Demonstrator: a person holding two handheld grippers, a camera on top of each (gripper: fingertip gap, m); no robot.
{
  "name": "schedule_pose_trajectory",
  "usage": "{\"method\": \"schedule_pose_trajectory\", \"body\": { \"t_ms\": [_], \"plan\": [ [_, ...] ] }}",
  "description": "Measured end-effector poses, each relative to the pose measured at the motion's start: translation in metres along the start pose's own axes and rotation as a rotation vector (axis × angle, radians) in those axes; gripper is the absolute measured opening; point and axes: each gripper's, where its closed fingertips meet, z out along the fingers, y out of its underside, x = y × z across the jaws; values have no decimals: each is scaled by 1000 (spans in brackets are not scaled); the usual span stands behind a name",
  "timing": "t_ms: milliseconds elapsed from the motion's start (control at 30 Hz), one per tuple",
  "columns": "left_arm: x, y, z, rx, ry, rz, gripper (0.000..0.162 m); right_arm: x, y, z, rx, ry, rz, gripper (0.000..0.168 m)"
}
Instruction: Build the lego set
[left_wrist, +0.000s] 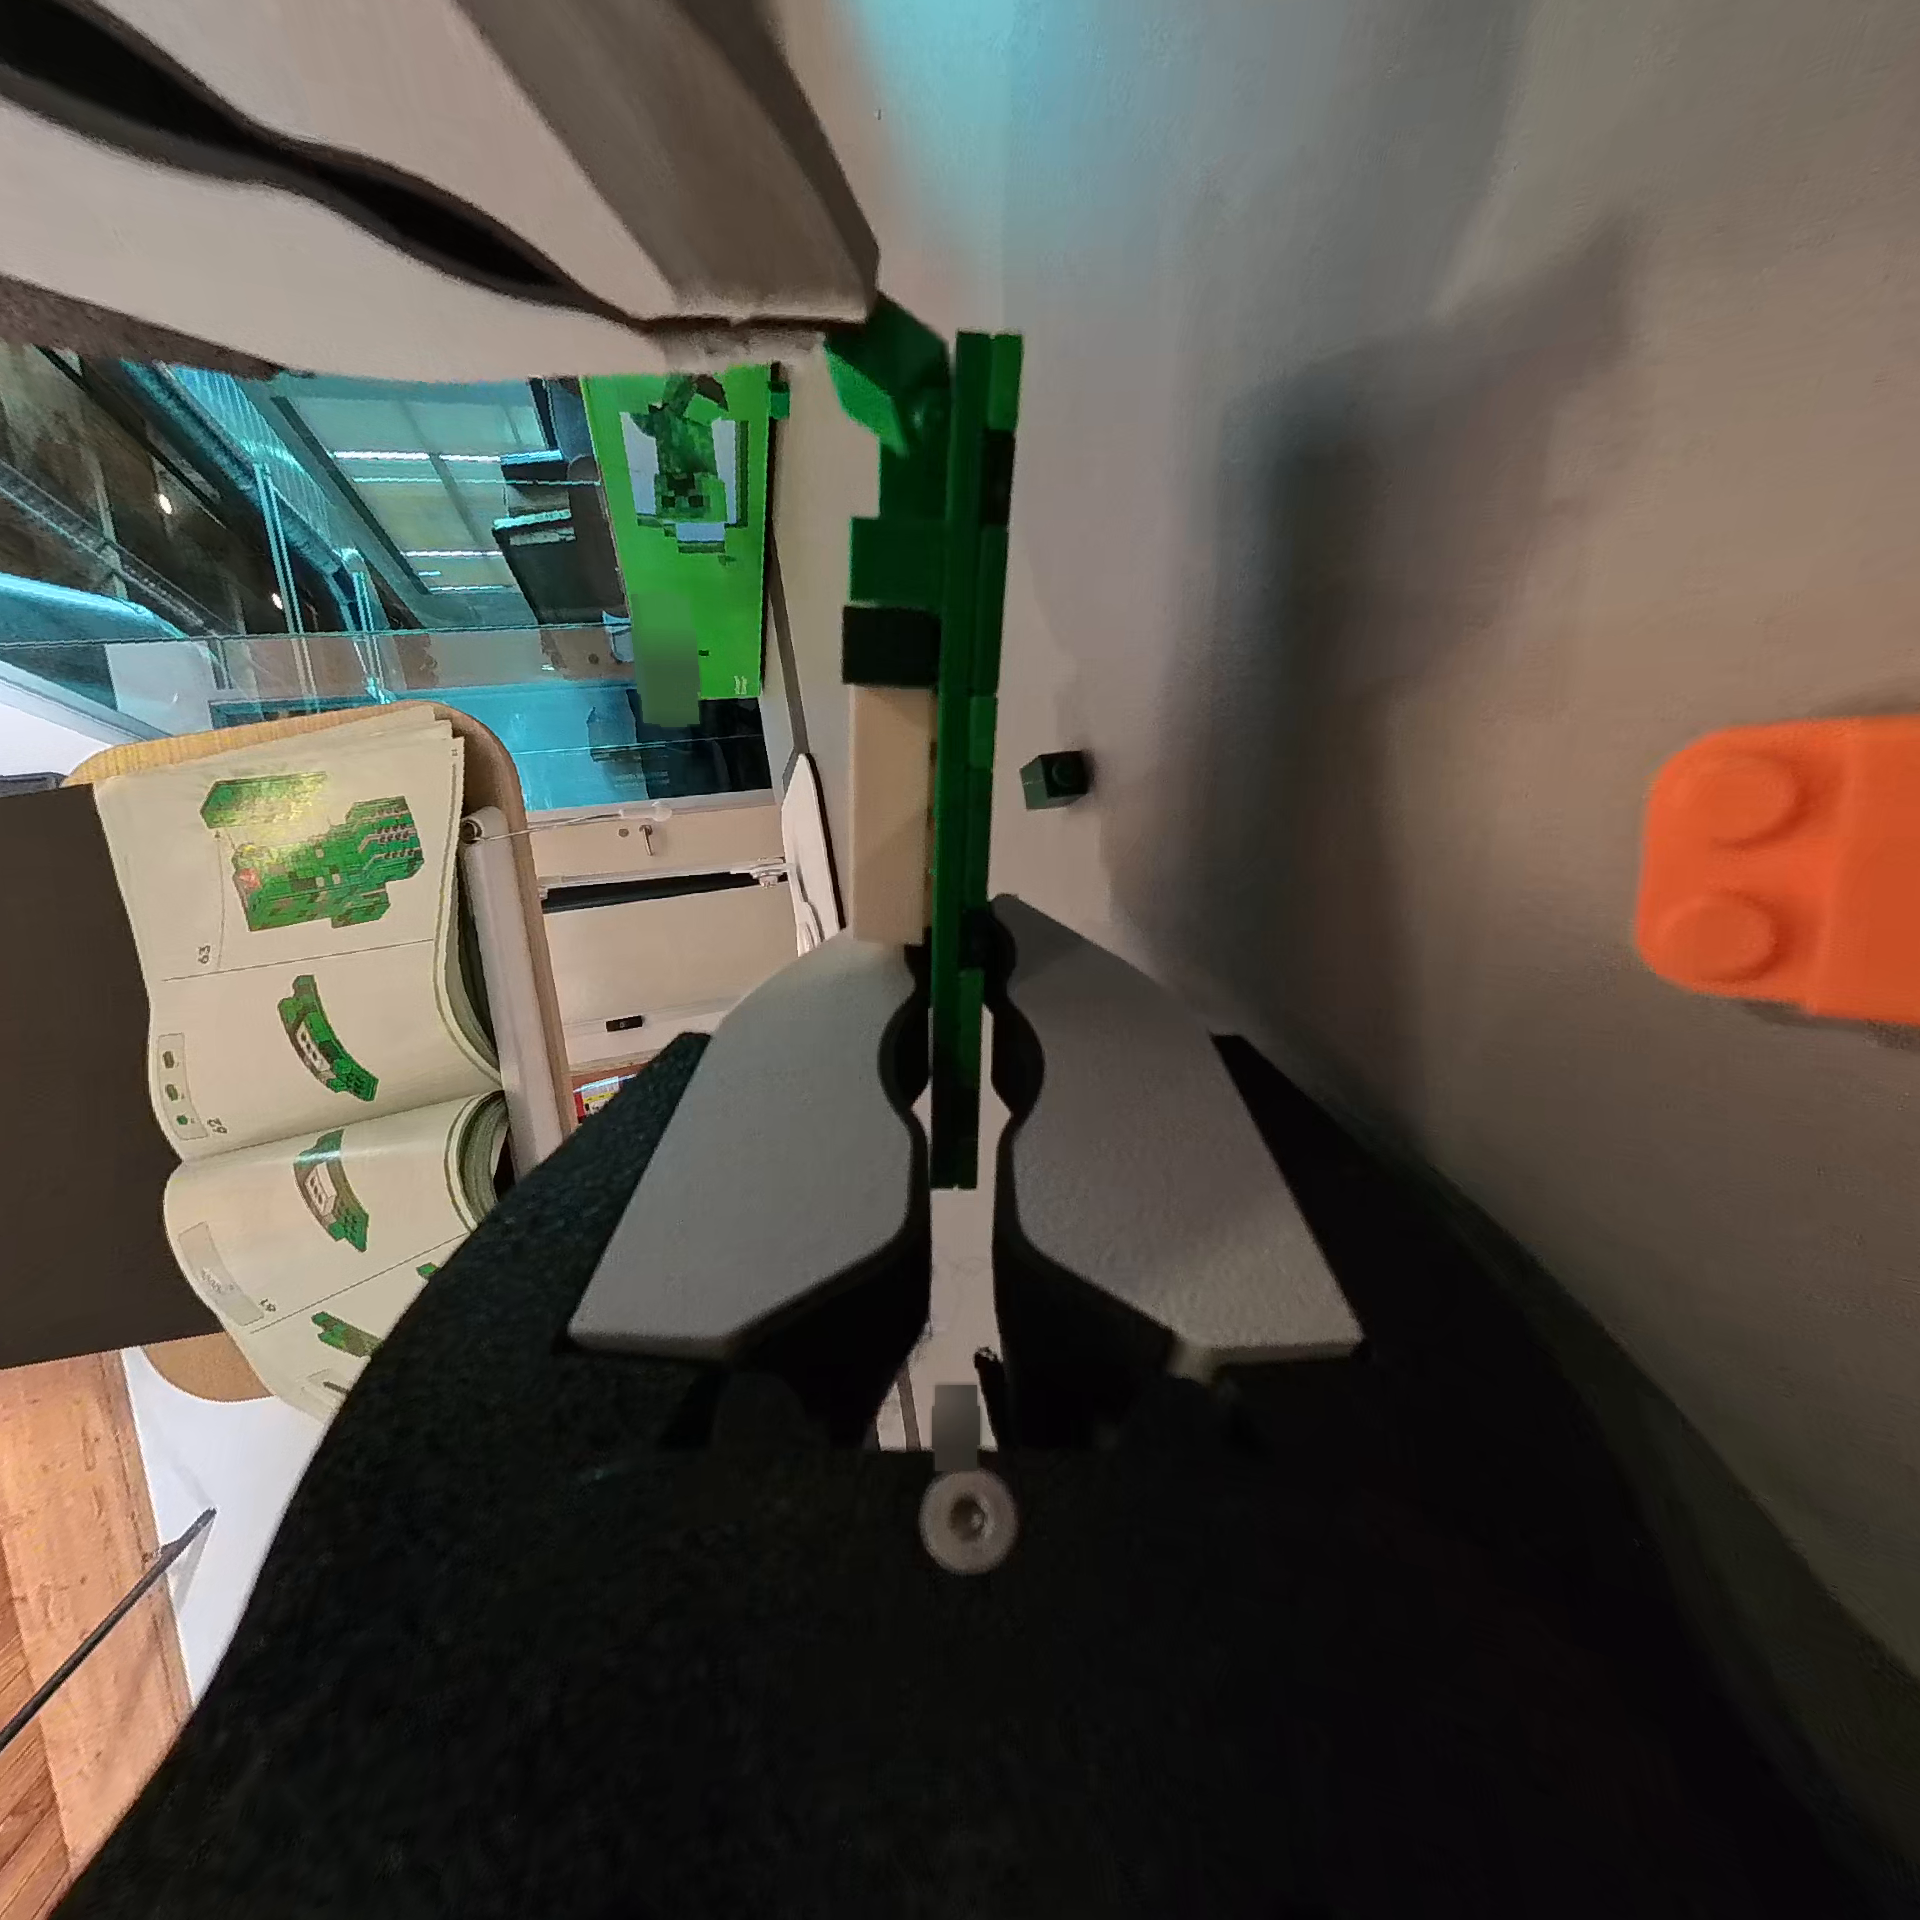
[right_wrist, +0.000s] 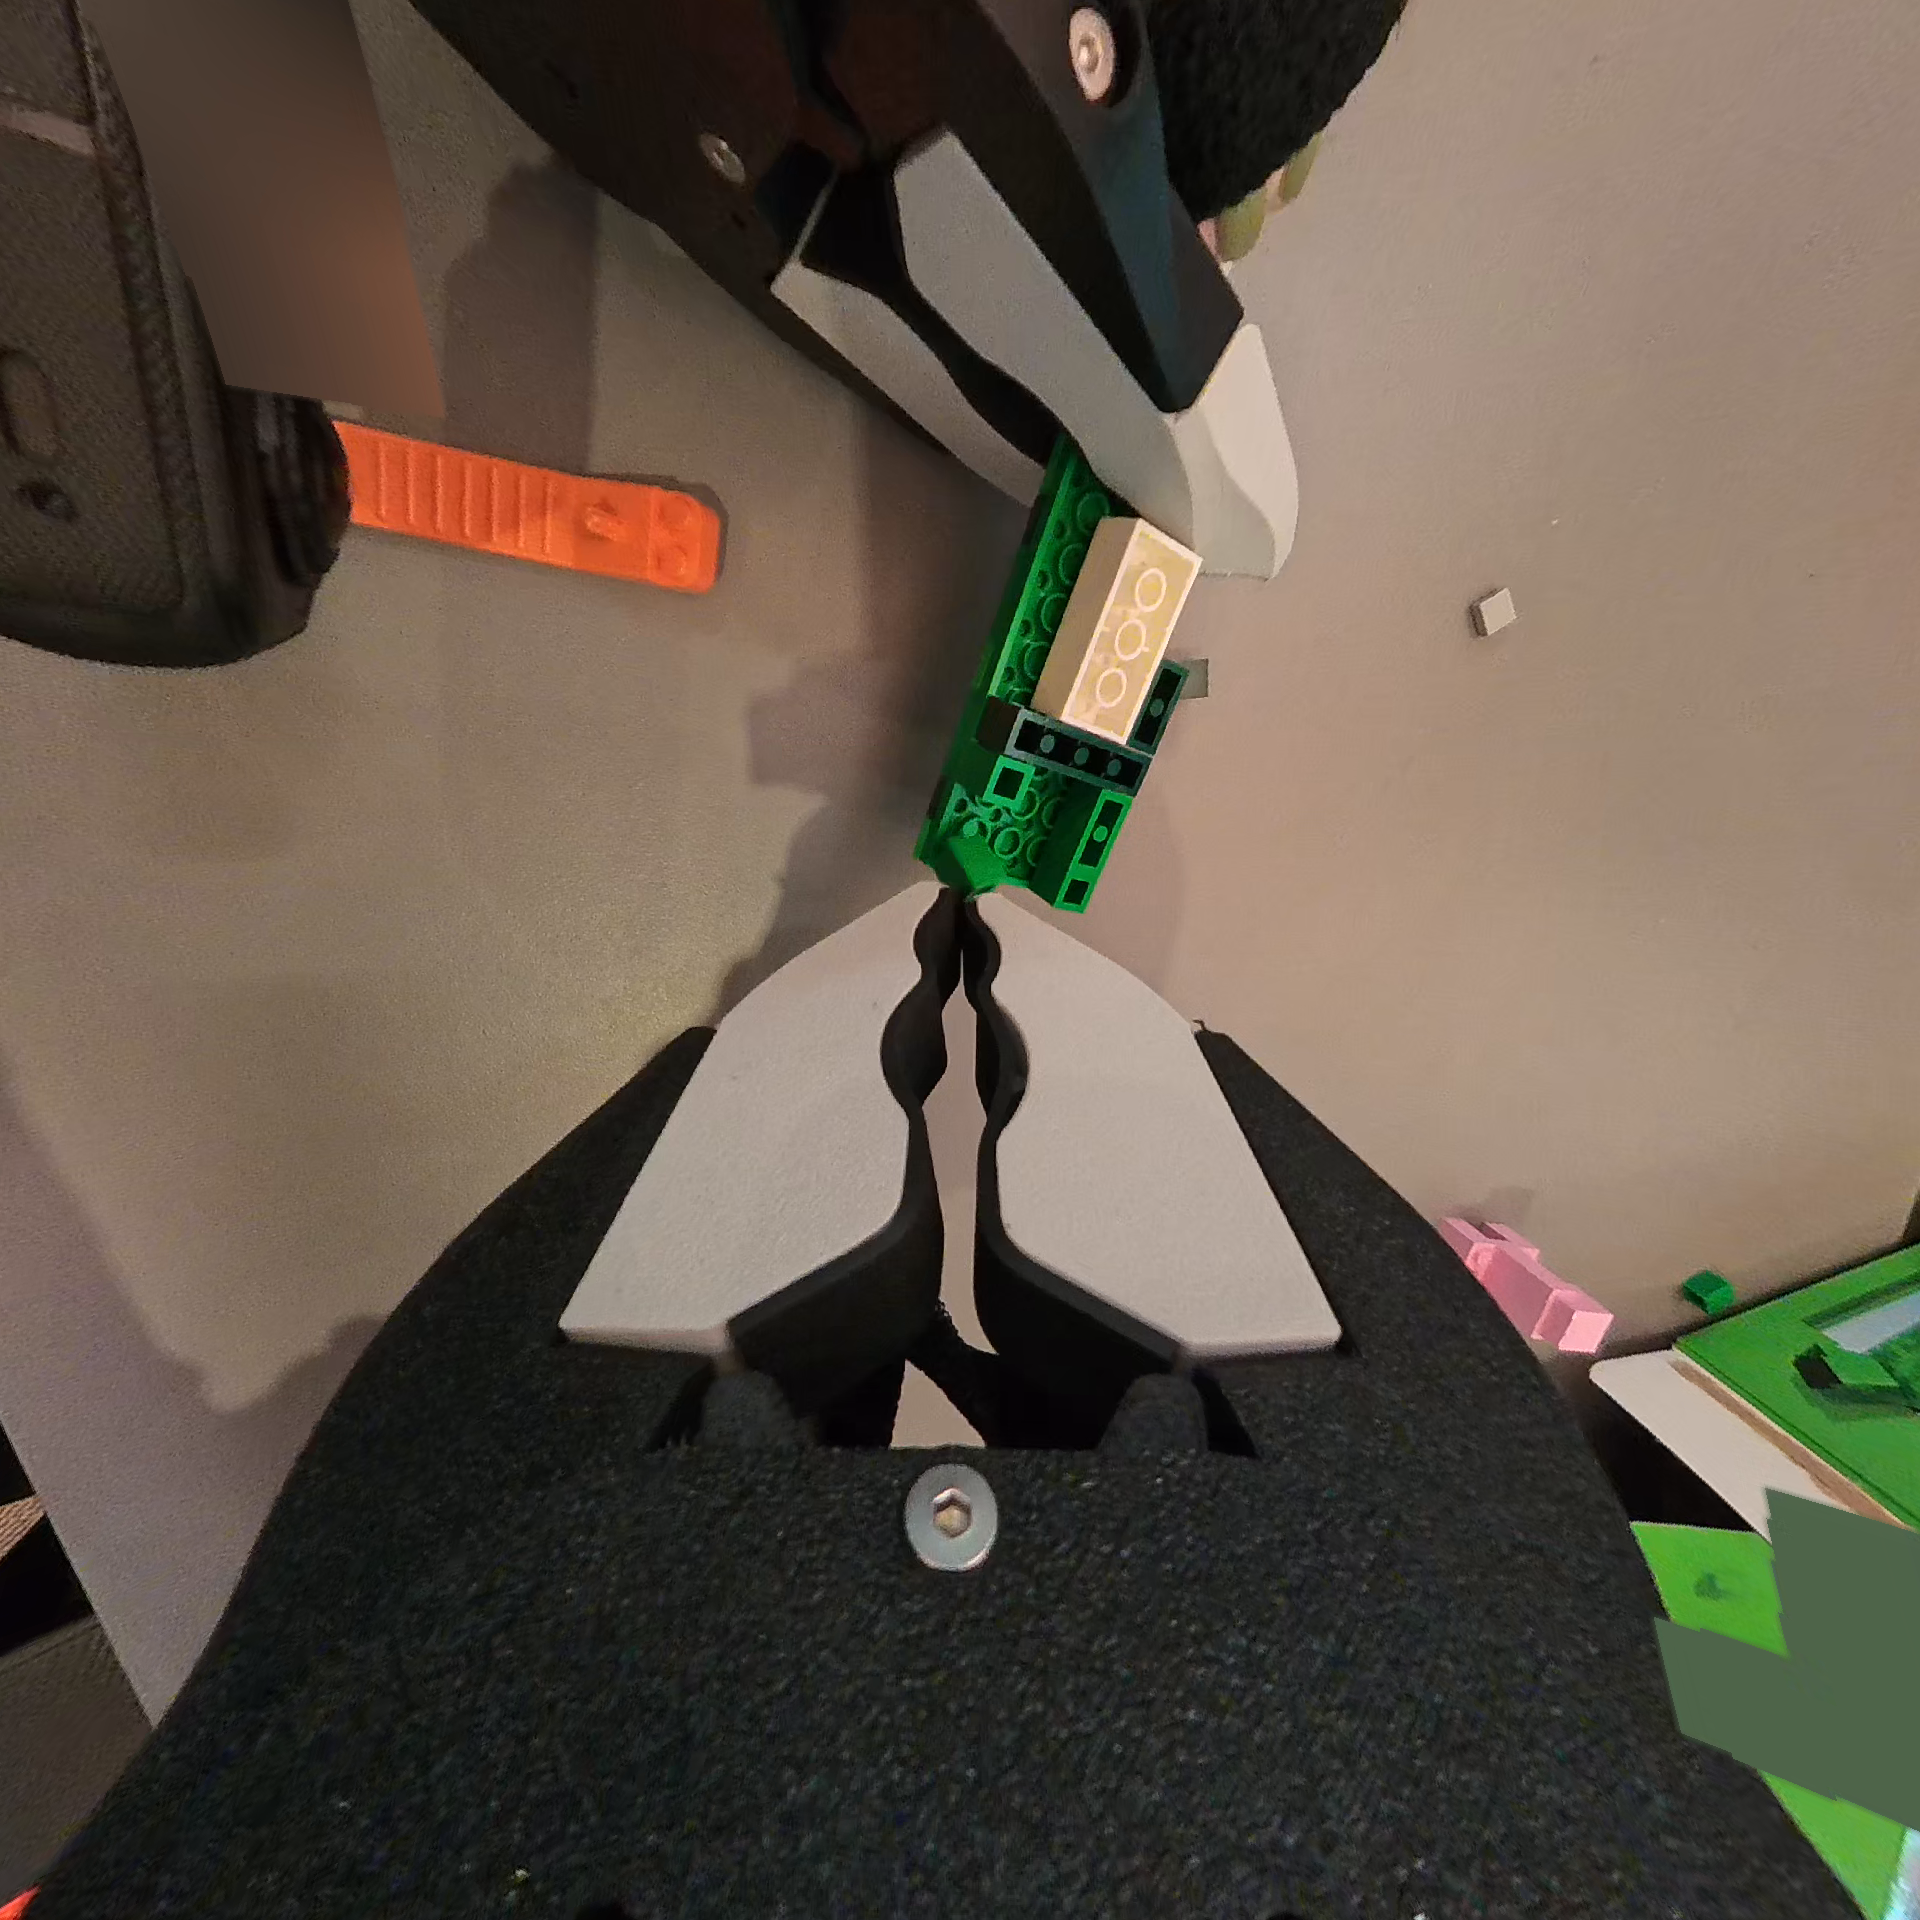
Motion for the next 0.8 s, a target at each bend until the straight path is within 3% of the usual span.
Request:
{"method": "schedule_pose_trajectory", "body": {
  "t_ms": [400, 600, 700, 800],
  "plan": [
    [1, 2, 1, -10, 5, -5, 6, 5, 3, -3, 7, 31, 5, 0],
    [0, 9, 3, -26, 7, -18, 6, 17, 19, -9, 85, 96, 111, 0],
    [-13, 32, 3, -70, -52, -78, 6, 33, 28, -20, 209, 217, 213, 4],
    [-34, 77, -4, -131, -155, -194, 5, 39, 39, -31, 328, 288, 313, 10]
  ]
}}
